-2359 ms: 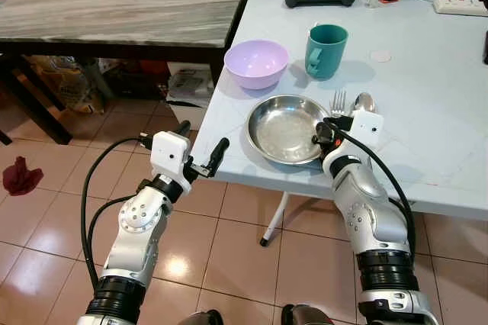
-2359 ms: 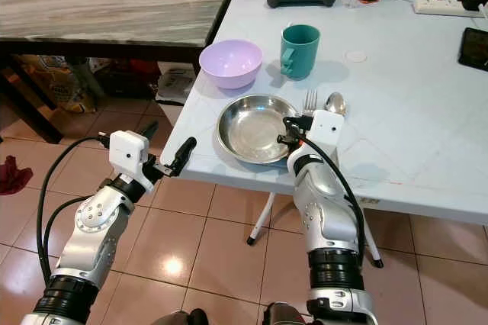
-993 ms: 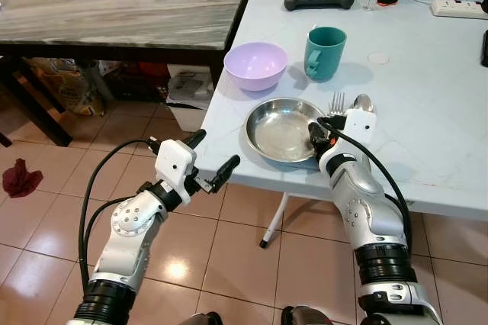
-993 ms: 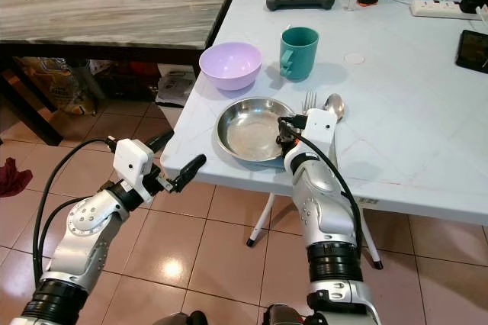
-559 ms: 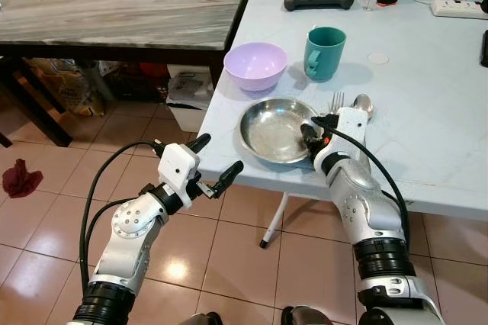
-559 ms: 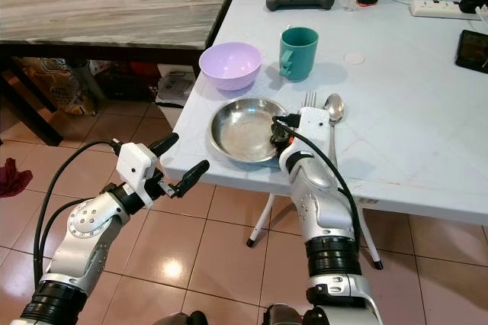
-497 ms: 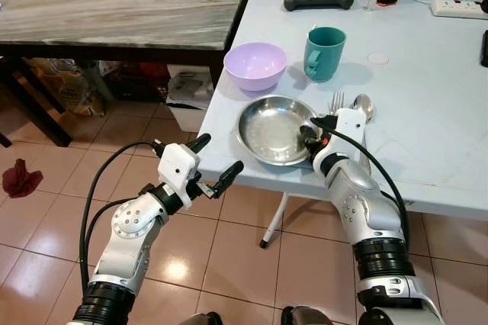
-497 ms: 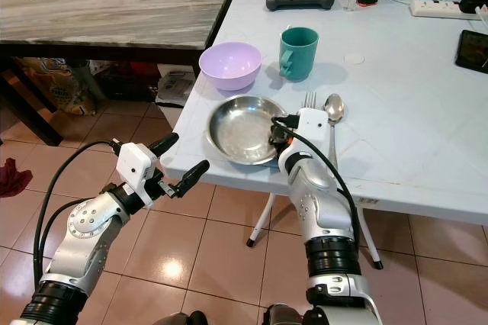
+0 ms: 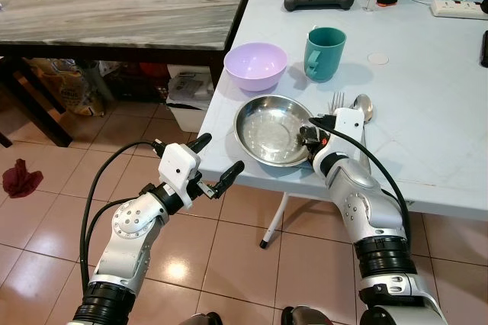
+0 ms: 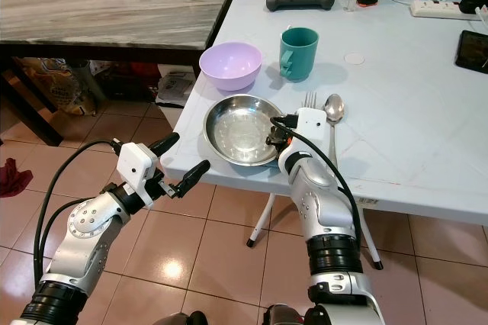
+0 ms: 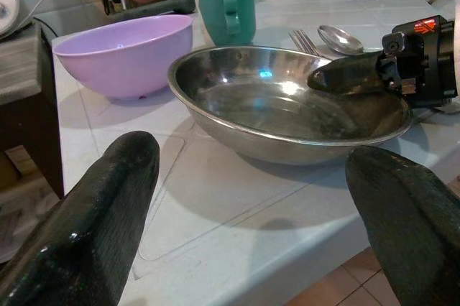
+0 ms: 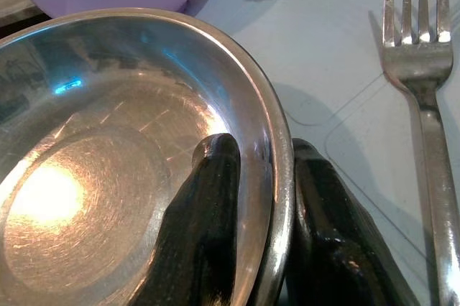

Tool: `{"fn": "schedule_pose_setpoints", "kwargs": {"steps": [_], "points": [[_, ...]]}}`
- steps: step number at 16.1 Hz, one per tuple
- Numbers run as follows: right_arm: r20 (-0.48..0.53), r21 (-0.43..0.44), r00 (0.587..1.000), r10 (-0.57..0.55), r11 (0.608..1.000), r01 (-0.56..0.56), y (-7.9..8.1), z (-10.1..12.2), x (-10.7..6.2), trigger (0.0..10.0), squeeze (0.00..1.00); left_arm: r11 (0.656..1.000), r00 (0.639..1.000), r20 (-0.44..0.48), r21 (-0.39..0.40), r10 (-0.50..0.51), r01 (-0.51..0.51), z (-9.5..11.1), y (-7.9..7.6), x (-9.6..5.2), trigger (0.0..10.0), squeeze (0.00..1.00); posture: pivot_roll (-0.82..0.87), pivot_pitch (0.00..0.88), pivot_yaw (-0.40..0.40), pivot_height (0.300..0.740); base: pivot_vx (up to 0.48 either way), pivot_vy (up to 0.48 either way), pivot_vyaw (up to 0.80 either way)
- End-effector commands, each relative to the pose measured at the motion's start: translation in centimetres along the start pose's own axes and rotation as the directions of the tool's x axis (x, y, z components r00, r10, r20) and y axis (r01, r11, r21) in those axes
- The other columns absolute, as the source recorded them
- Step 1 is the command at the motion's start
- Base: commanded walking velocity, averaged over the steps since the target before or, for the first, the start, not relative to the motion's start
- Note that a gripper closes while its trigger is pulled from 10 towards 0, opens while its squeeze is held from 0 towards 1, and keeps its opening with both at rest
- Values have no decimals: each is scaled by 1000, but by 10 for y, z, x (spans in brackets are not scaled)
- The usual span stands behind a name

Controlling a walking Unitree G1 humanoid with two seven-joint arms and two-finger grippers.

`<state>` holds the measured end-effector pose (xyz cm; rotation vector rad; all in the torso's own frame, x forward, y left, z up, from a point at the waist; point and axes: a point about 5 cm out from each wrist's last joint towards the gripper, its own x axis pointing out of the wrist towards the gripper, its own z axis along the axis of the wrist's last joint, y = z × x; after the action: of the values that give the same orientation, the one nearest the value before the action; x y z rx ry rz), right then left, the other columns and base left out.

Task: Setting the table

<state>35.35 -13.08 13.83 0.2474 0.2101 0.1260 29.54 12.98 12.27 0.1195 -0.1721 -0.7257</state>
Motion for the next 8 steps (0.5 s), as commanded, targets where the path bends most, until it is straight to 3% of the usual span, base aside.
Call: {"fn": "schedule_pose_setpoints", "kwargs": {"steps": [1,3,4,5,8], "points": [[-36,4,999,-18,1000,18,-1,-6,-1,0,0,1000,1000,-8,26,-5,5,1,2,-1,10000,0,-257,113,86,740,0,0,0],[43,33,999,-24,999,22,-2,6,-9,0,0,997,997,0,1,73,-73,1,11,-1,10000,0,-255,109,82,740,0,0,0],[69,32,997,-33,999,31,-4,8,-13,9333,0,995,995,-1,-21,102,-102,1,15,0,10000,0,-255,108,83,740,0,0,0],[85,27,995,-43,999,41,-5,9,-17,10000,0,992,992,-3,-28,123,-123,0,18,0,10000,0,-255,108,83,740,0,0,0],[137,11,988,-65,998,64,-7,9,-31,10000,0,976,978,12,-68,208,-207,1,28,2,10000,0,-263,107,90,740,0,0,0]]}}
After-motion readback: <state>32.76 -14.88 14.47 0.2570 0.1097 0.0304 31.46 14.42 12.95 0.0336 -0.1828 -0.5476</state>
